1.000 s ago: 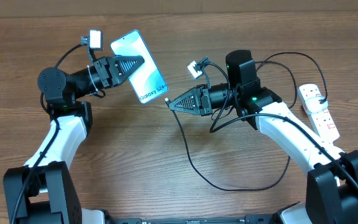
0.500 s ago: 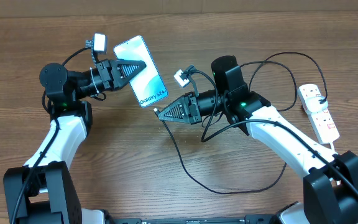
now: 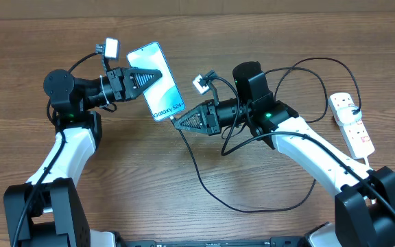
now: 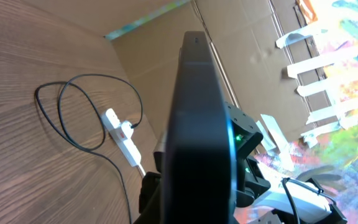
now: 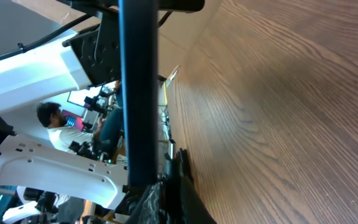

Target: Plug charger to phone and switch on socket

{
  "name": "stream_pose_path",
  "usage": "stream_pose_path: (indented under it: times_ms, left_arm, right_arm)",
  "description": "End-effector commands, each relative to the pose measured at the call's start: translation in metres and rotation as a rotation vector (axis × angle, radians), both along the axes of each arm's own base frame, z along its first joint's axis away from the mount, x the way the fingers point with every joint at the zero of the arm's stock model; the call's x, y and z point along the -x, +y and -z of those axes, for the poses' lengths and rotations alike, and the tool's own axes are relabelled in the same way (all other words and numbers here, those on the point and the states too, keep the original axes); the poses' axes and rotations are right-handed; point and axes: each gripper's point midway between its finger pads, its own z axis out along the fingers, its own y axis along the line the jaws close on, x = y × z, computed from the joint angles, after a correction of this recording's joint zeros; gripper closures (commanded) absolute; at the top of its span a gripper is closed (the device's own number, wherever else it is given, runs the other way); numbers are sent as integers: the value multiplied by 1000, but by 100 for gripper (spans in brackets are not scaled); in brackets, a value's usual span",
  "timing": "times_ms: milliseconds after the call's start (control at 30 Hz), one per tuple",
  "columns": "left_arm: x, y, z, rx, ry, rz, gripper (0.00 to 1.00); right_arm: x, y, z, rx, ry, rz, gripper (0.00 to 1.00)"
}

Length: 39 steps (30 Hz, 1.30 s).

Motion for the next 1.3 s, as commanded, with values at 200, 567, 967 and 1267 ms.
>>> stream_pose_path:
  times_ms: [200, 567, 967, 1267]
  left_arm:
    - [3, -3, -7, -19, -75, 19, 96]
    - [3, -3, -7, -27, -103, 17, 96]
    - [2, -3, 0, -20, -37, 18, 96]
    - [2, -3, 0, -21, -38, 18, 96]
  right_arm:
    - [0, 1, -10, -18, -34, -11, 96]
    - [5, 0, -22, -33, -35, -15, 96]
    - [5, 0, -22, -32, -28, -10, 96]
    - [4, 0, -22, -32, -28, -10, 96]
